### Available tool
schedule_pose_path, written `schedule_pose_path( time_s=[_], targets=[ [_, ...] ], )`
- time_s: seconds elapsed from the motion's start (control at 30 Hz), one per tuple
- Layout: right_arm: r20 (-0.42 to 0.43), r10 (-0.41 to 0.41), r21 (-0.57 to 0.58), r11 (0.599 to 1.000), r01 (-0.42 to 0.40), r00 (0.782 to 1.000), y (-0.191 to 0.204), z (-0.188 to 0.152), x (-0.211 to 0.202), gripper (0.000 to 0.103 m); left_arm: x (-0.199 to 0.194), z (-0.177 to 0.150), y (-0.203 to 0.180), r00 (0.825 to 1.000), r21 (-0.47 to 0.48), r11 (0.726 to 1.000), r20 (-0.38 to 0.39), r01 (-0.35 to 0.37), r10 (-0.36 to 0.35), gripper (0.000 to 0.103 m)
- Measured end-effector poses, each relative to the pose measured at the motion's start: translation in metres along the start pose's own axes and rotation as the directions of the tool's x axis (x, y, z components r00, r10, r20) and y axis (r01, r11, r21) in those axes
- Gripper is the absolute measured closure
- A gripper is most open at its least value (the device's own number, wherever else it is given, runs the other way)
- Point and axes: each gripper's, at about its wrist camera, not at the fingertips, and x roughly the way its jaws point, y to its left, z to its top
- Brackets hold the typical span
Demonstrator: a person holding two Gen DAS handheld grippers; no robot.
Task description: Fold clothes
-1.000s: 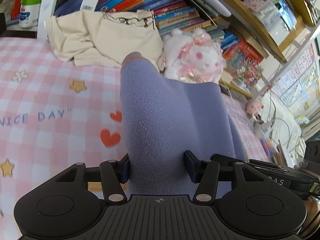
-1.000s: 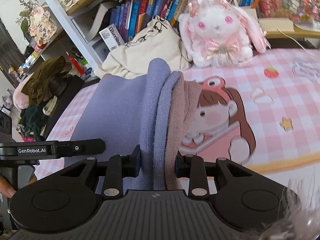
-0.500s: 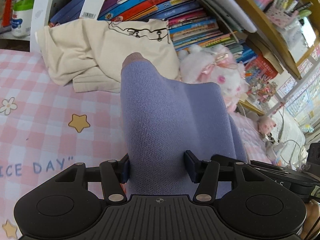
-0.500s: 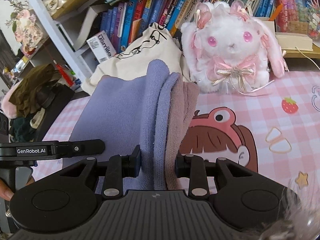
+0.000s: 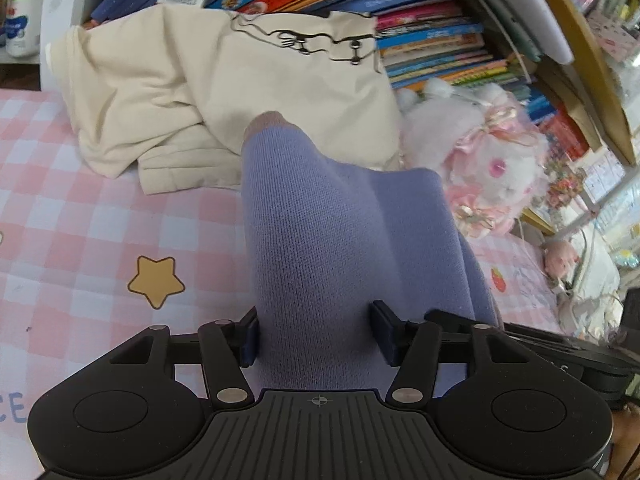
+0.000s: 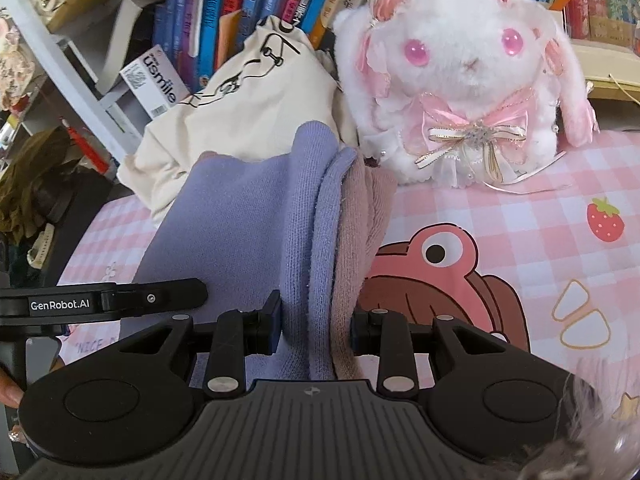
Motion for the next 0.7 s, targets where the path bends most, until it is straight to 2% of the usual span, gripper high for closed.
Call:
schedule_pose_path(
  time_s=[0.07,0.13,0.2,0.3,0.37,0.5,0.7],
  targets=[
    [0.003,0.003,0.013,1.0,-0.003,1.0,-0.002,0.001,0.004,0.071,0.002,0.001,0.003,1.0,-0.021,1.0,0.016,-0.011,0.011,0.04],
    [-0.002,0.001,0.022,1.0,-0.001,1.0,-0.003,0.001,0.008,0.064,0.004,0.001,0.004,0.999,-0.029,0.999,0.02,-0.025,0.025,0.036],
    [0.003,-0.006,0.026,1.0,0.005,1.0,-0.003,0.0,0.009,0.055,0.003,0.001,0.002,0.998,-0.012,0.999,0.039,-0.05,0.05,0.029],
    [0.022,-0.043,0.014,0.999,0.043,0.999,-0.001,0.0,0.006,0.035,-0.005,-0.004,-0.008,0.992,0.02,0.995,0.086,-0.094,0.092,0.025],
    [0.043,-0.054,0.005,0.999,0.053,0.998,0.0,0.001,-0.001,0.033,-0.013,-0.01,-0.016,0.985,0.042,0.991,0.122,-0.126,0.12,0.025],
    [0.121,-0.037,0.008,0.999,0.036,0.992,0.004,-0.002,-0.026,0.025,-0.03,-0.02,-0.032,0.965,0.083,0.978,0.196,-0.192,0.173,0.016],
    [0.181,-0.083,-0.061,0.994,0.096,0.98,0.013,-0.025,-0.057,0.018,-0.053,-0.046,-0.055,0.932,0.149,0.95,0.286,-0.274,0.224,0.011]
  ],
)
